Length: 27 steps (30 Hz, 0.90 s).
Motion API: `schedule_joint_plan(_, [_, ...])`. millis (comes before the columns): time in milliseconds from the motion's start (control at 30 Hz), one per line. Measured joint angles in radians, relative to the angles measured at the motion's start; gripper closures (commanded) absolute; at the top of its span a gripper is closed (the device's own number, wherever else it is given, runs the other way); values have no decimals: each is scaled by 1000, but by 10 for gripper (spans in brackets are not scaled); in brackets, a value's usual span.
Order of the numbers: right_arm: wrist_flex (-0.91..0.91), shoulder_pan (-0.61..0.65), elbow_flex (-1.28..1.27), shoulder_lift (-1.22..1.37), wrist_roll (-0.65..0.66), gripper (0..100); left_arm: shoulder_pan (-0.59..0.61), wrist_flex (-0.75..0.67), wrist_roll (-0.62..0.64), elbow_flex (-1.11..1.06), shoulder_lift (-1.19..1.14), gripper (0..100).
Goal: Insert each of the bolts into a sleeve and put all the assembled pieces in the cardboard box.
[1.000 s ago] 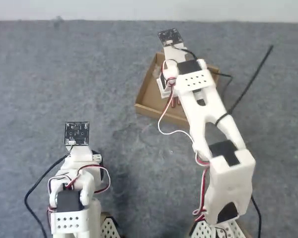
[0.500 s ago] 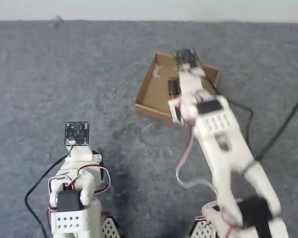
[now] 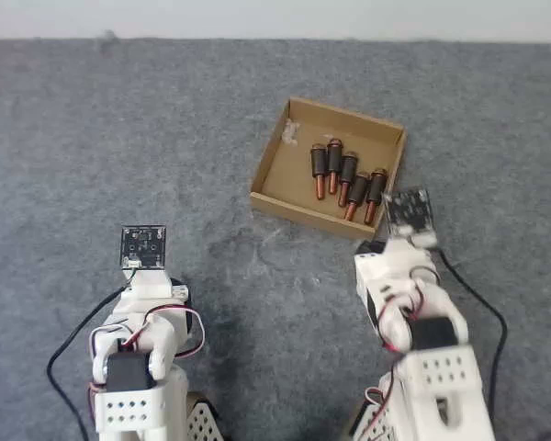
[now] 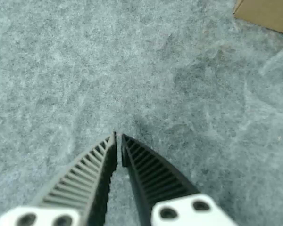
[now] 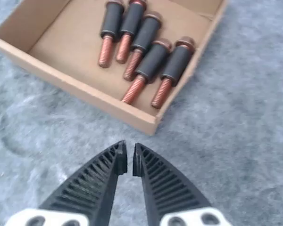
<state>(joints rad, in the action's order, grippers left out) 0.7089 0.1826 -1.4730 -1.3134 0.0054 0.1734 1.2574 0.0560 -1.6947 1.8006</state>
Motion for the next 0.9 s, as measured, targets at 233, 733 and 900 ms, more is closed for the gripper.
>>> schedule_joint_plan(233, [83, -106, -192, -450, 0, 991, 0, 0, 0, 0, 0, 988])
schedule_joint_plan(733, [514, -152, -192, -479, 0, 989, 0, 0, 0, 0, 0, 988])
schedule_joint_plan(900, [568, -137, -192, -479, 2, 990, 0, 0, 0, 0, 0, 988])
